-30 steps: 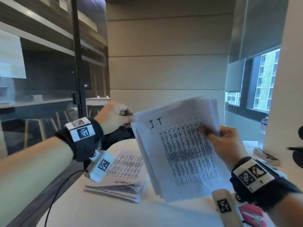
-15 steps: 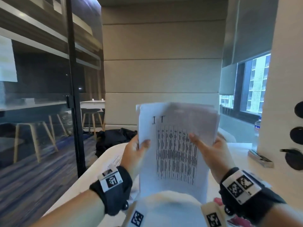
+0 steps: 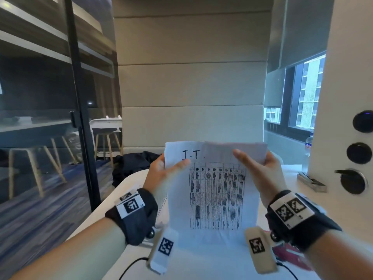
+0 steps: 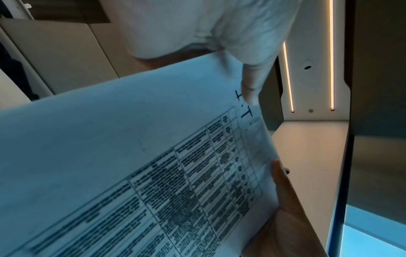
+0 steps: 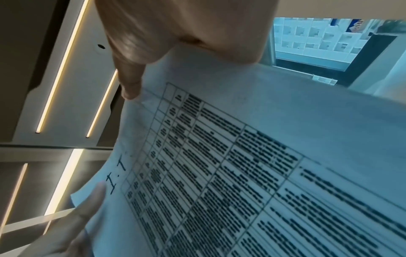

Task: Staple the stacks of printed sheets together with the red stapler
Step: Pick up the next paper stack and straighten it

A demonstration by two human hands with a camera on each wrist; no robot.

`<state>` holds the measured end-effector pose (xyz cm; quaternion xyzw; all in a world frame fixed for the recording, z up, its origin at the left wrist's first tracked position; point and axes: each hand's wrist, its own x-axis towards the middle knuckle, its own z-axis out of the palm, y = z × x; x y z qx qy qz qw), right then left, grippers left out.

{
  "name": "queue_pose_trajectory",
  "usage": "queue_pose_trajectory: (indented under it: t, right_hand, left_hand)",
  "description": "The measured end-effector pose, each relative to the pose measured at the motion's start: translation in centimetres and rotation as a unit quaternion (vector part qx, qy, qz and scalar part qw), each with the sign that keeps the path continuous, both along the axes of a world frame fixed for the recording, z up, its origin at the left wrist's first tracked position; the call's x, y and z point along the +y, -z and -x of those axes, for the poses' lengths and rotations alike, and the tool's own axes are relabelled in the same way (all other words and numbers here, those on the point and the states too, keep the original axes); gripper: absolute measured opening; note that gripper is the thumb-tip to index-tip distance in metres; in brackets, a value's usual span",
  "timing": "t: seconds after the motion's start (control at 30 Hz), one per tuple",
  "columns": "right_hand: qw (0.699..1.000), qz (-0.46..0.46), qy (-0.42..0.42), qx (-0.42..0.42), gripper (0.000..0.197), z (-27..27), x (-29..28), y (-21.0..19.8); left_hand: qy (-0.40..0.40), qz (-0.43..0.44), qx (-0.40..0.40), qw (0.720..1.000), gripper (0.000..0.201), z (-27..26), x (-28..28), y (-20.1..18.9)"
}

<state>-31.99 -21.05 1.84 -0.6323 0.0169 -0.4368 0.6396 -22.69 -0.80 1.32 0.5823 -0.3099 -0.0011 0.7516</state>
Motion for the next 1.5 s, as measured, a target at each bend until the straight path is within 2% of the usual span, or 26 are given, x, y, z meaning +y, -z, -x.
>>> queue_pose_trajectory:
  t: [0.07,0.13,0.23,0.33,0.47,0.6,0.7,0.8,0.83,0.87,0.93,0.97,1.0,1.03,1.07,1.1,1.13,1.17,1.2,1.27,1.33,1.37,1.4,1.47,1.5]
  right_hand:
    - [1.0,-0.008,-0.001,0.011,0.024,-0.4,0.0,-0.2]
    - [1.0,-0.019,-0.002,0.021,0.031,-0.6,0.1,0.0]
    - [0.999,-0.029,-0.009,0.023,0.025,-0.5,0.2,0.5]
    - [1.0,-0.006,-0.006,0.027,0.014,-0.2,0.3,0.6]
    - [1.0,0.018,0.017,0.015,0.012,0.0,0.6,-0.9]
    - [1.0,0.015,0.003,0.021,0.012,0.5,0.6,-0.8]
    - [0.995,0.032,0.007,0.098,0.026,0.3,0.1,1.9]
    - [0.98,0.054,-0.006,0.192,0.059,0.3,-0.6,4.5]
    - [0.97,0.076,-0.009,0.23,0.061,0.3,-0.9,5.2]
    - [0.958,0.101,-0.01,0.27,0.053,0.5,-1.1,5.6]
    - [0.927,0.157,-0.026,0.34,0.03,0.8,-1.8,6.2]
    - [0.907,0.192,-0.042,0.372,0.03,0.9,-2.5,6.4]
    - [0.875,0.244,-0.057,0.415,0.04,1.1,-3.2,6.6]
    - [0.818,0.322,-0.059,0.473,0.058,1.3,-3.8,6.9]
    - [0.736,0.409,-0.041,0.537,0.077,1.6,-4.2,7.1]
    - [0.635,0.49,-0.003,0.598,0.088,2.1,-4.7,7.3]
    - [0.541,0.553,0.037,0.633,0.088,2.6,-5.2,7.5]
    - [0.487,0.586,0.051,0.646,0.081,2.9,-5.8,7.7]
    - [0.475,0.597,0.048,0.645,0.07,3.2,-6.5,8.1]
    - [0.495,0.595,0.041,0.632,0.046,3.3,-7.4,8.5]
    - [0.525,0.582,0.038,0.62,0.033,3.2,-8.0,8.3]
    - [0.575,0.543,0.043,0.611,0.03,3.0,-8.2,7.9]
    - [0.649,0.482,0.047,0.587,0.028,2.8,-8.3,7.2]
    - [0.794,0.358,0.074,0.486,0.036,2.3,-8.3,5.2]
    - [0.847,0.309,0.113,0.418,0.042,2.0,-8.1,3.9]
  left_hand:
    - [-0.008,-0.004,0.006,1.0,0.011,-0.2,-0.2,-0.1]
    - [-0.008,0.01,0.037,0.999,0.007,-0.3,-0.3,0.4]
    - [0.025,0.021,0.095,0.995,0.014,-0.2,-0.1,1.5]
    - [-0.018,-0.013,0.043,0.999,0.011,-0.1,0.0,2.3]
    - [-0.07,-0.013,-0.032,0.997,0.011,-0.1,-0.2,0.7]
    - [-0.073,0.01,-0.02,0.997,0.012,0.3,-0.3,0.8]
    - [-0.056,-0.001,0.031,0.998,0.02,0.6,-0.3,3.2]
    - [-0.032,-0.025,0.079,0.996,0.045,0.7,-0.5,6.0]
    - [-0.023,-0.033,0.094,0.995,0.05,0.8,-0.6,6.8]
    - [-0.019,-0.043,0.108,0.993,0.053,0.7,-0.7,7.6]
    - [-0.038,-0.069,0.121,0.99,0.043,0.5,-0.9,8.6]
    - [-0.059,-0.087,0.115,0.988,0.032,0.3,-1.0,8.8]
    - [-0.081,-0.106,0.104,0.986,0.022,0.2,-1.0,8.9]
    - [-0.099,-0.121,0.089,0.984,0.016,0.1,-0.9,8.9]
    - [-0.111,-0.131,0.075,0.982,0.018,0.0,-0.9,8.8]
    - [-0.117,-0.137,0.063,0.982,0.021,0.0,-0.8,8.6]
    - [-0.121,-0.142,0.056,0.981,0.022,0.0,-0.7,8.4]
    - [-0.122,-0.147,0.051,0.98,0.022,0.0,-0.6,8.2]
    - [-0.12,-0.15,0.05,0.98,0.021,0.1,-0.4,8.1]
    - [-0.108,-0.15,0.058,0.981,0.018,-0.1,-0.3,8.1]
    - [-0.105,-0.151,0.065,0.981,0.015,-0.2,-0.2,8.3]
    - [-0.103,-0.15,0.07,0.981,0.015,-0.2,-0.2,8.3]
    - [-0.102,-0.151,0.078,0.98,0.016,-0.2,-0.2,8.4]
    - [-0.098,-0.148,0.085,0.981,0.021,-0.2,-0.2,8.6]
    - [-0.091,-0.137,0.086,0.983,0.019,0.1,-0.3,8.5]
